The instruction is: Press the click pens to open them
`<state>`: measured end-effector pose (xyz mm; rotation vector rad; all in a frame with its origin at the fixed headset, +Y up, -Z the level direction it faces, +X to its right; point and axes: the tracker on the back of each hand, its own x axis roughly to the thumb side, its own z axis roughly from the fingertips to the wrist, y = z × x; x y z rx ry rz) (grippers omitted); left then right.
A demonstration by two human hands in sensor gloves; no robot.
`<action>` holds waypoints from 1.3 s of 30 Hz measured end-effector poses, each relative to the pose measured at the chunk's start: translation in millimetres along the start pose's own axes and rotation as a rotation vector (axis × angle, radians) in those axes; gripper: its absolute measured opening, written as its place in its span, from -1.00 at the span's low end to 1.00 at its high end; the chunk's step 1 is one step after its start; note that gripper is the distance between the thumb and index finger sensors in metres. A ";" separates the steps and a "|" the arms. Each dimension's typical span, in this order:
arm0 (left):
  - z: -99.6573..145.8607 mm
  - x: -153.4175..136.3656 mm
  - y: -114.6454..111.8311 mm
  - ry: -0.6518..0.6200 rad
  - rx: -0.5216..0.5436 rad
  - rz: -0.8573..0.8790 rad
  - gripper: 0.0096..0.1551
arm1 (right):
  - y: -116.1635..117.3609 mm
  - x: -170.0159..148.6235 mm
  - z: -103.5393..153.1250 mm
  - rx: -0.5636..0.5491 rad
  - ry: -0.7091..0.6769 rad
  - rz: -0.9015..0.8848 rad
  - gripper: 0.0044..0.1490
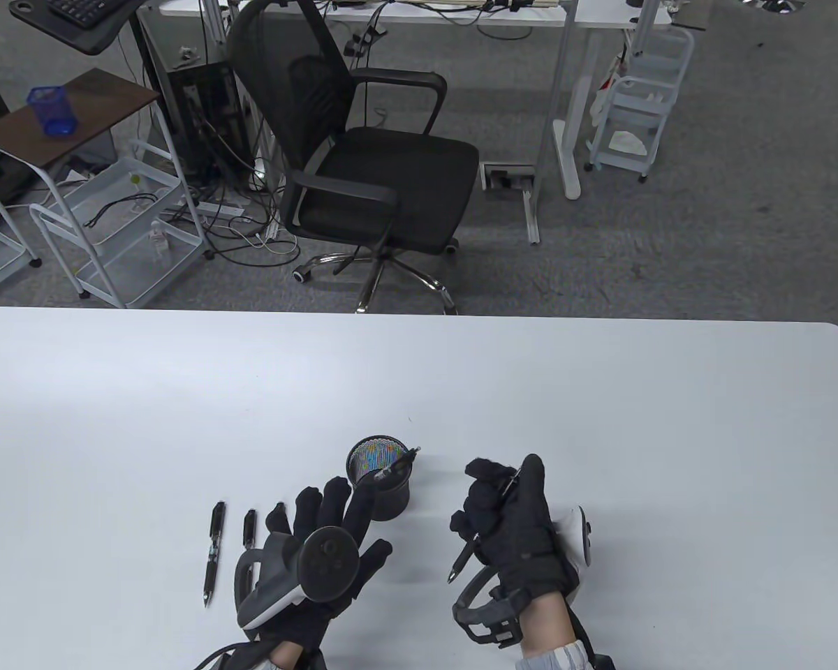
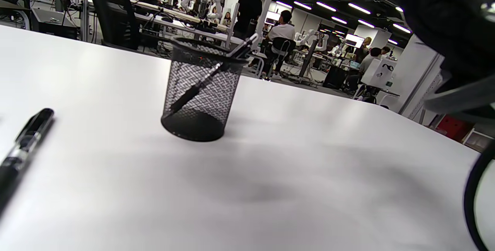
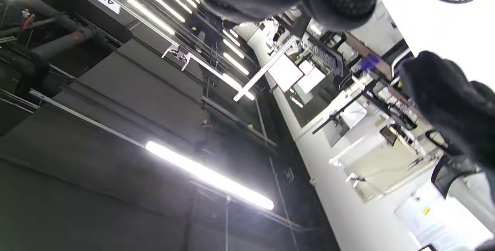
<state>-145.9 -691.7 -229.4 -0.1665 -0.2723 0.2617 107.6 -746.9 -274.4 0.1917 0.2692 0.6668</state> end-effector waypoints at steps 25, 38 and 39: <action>1.4 0.9 1.6 0.007 0.012 -0.005 -0.18 | 3.4 0.0 -1.0 0.061 -0.023 -0.038 -0.17; 1.7 1.4 2.0 0.006 0.010 -0.002 -0.19 | 3.8 -0.3 -1.5 0.067 -0.034 -0.025 -0.17; 1.8 1.4 2.0 0.006 0.009 -0.002 -0.19 | 3.8 -0.2 -1.6 0.069 -0.034 -0.025 -0.17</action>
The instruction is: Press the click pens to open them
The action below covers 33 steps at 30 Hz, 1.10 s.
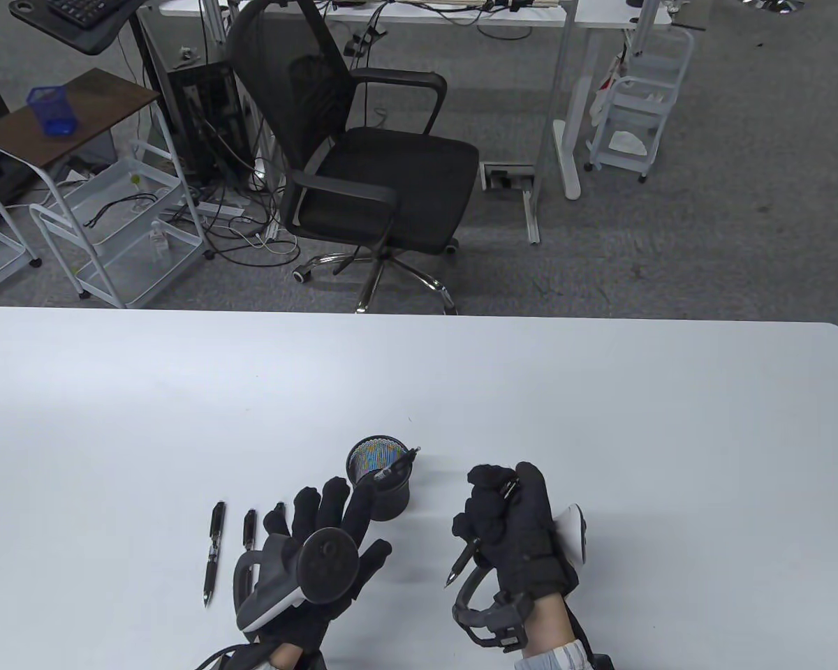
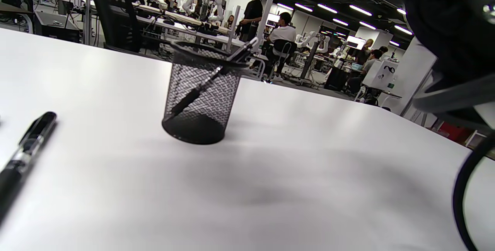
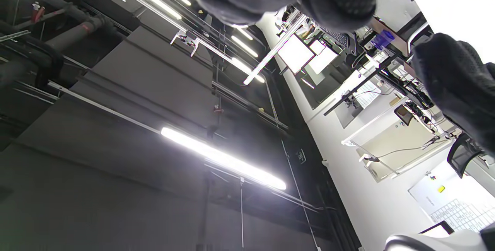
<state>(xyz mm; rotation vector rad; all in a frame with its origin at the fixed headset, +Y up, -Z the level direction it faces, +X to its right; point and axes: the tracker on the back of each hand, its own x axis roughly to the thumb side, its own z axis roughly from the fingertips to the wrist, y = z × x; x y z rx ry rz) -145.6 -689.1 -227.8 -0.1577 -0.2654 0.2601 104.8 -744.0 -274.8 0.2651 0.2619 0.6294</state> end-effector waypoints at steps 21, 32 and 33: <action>0.4 -0.2 0.9 0.002 0.002 0.002 -0.18 | 8.6 8.8 -7.0 0.074 -0.062 0.175 -0.22; 0.5 0.0 0.9 0.002 0.002 0.001 -0.18 | 8.8 20.8 -6.5 0.037 -0.101 0.333 -0.42; 0.6 0.1 0.9 0.002 0.001 0.001 -0.18 | 7.8 21.5 -6.3 0.045 -0.092 0.350 -0.42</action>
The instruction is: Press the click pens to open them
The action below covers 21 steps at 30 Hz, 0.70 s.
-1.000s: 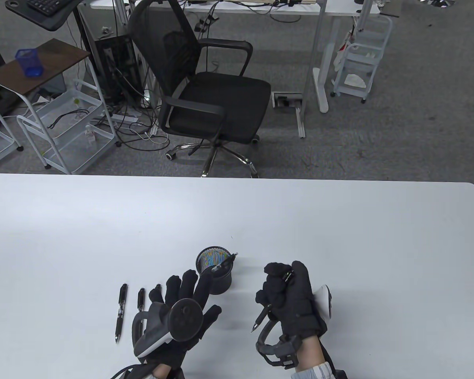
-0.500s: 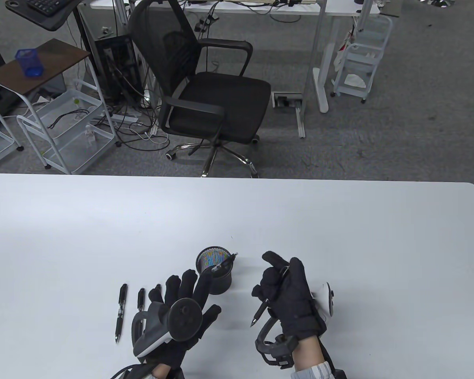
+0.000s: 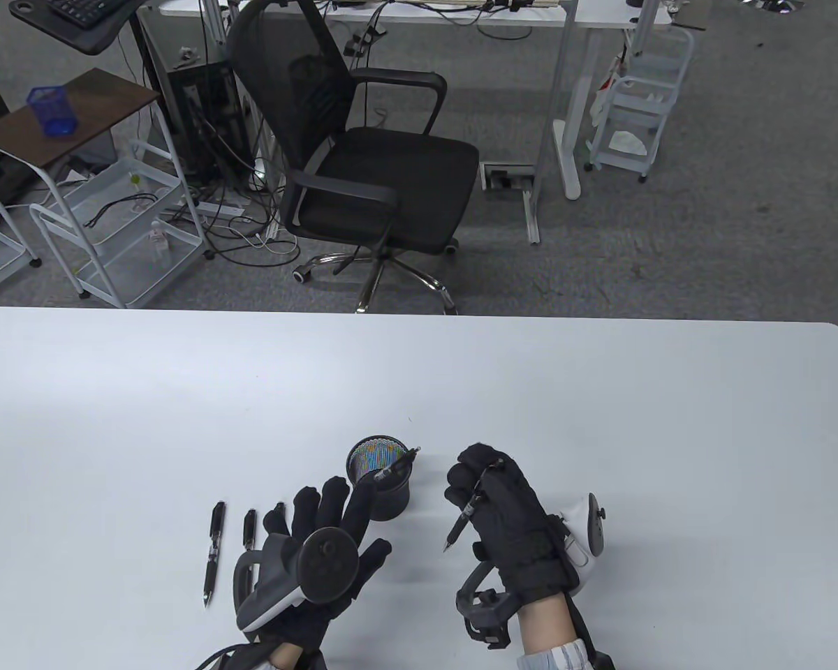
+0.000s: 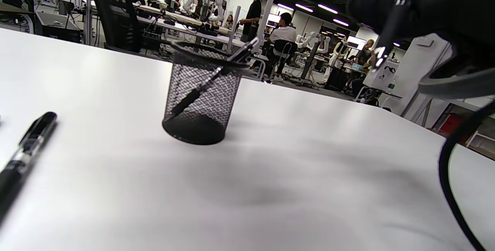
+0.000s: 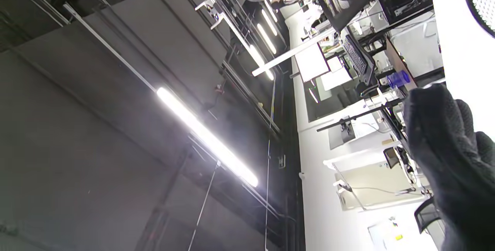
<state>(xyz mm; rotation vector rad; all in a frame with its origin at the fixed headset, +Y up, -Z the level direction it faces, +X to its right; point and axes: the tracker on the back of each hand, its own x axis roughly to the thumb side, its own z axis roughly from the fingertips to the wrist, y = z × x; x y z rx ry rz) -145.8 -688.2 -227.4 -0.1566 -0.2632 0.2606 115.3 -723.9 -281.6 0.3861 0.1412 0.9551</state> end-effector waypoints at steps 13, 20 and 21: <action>0.4 0.5 0.5 -0.005 0.004 0.003 -0.20 | -8.9 -4.6 1.1 -0.042 0.145 0.193 -0.42; 0.4 0.2 0.4 -0.004 0.005 0.004 -0.20 | -13.7 -2.0 1.8 -0.174 0.161 0.524 -0.34; 0.5 0.3 0.4 -0.004 0.004 0.004 -0.20 | -14.2 -1.3 2.4 -0.216 0.155 0.603 -0.34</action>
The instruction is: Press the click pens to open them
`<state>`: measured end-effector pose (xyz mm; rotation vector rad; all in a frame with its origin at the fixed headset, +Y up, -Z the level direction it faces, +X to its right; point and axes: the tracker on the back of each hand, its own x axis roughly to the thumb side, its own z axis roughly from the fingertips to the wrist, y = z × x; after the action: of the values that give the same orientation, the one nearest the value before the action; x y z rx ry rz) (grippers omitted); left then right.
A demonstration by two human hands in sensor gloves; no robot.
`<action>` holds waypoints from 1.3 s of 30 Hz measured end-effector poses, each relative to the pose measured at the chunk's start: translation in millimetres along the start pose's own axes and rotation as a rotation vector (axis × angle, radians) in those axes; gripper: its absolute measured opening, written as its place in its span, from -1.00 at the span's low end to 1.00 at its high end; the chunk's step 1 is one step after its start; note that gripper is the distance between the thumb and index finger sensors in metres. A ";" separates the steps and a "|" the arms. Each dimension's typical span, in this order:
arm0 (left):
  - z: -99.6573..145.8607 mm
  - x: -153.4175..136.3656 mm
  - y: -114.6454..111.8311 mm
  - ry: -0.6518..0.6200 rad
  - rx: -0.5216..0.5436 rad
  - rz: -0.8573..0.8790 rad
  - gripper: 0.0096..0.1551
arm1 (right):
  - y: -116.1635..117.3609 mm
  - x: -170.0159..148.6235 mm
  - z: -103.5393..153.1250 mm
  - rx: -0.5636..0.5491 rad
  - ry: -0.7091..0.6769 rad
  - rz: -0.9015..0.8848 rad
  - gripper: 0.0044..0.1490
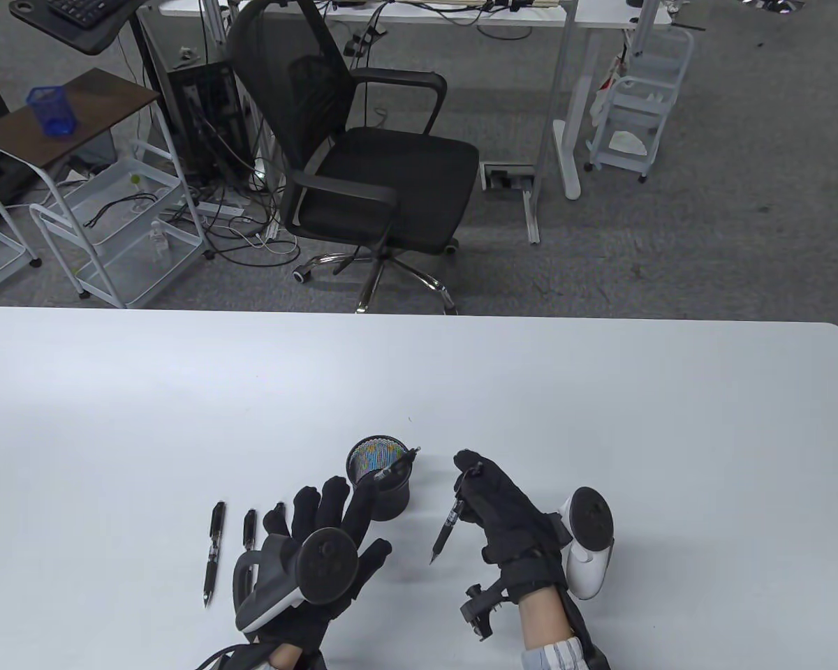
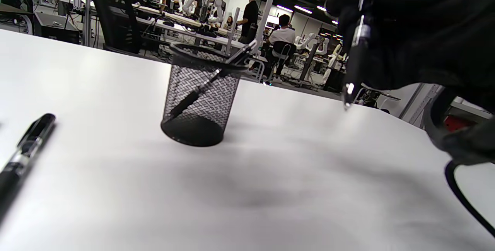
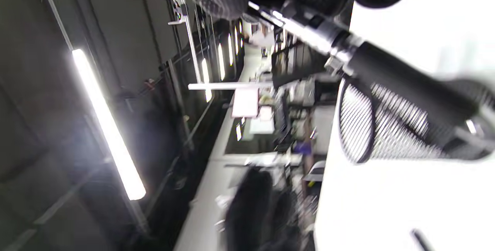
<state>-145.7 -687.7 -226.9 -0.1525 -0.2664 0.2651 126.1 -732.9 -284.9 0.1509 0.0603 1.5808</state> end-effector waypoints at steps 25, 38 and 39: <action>0.3 -0.1 0.6 -0.002 -0.009 0.011 -0.20 | 33.2 -53.8 -10.1 0.017 0.200 0.681 -0.27; 0.1 -0.6 1.1 0.001 -0.008 0.016 -0.20 | 37.3 -77.4 -15.4 0.039 0.273 0.823 -0.27; 0.1 -0.5 1.1 0.001 -0.008 0.015 -0.20 | 38.7 -77.7 -15.4 0.039 0.275 0.834 -0.27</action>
<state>-146.5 -686.7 -227.2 -0.1630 -0.2659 0.2792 86.3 -810.2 -299.4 -0.0233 0.2693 2.4272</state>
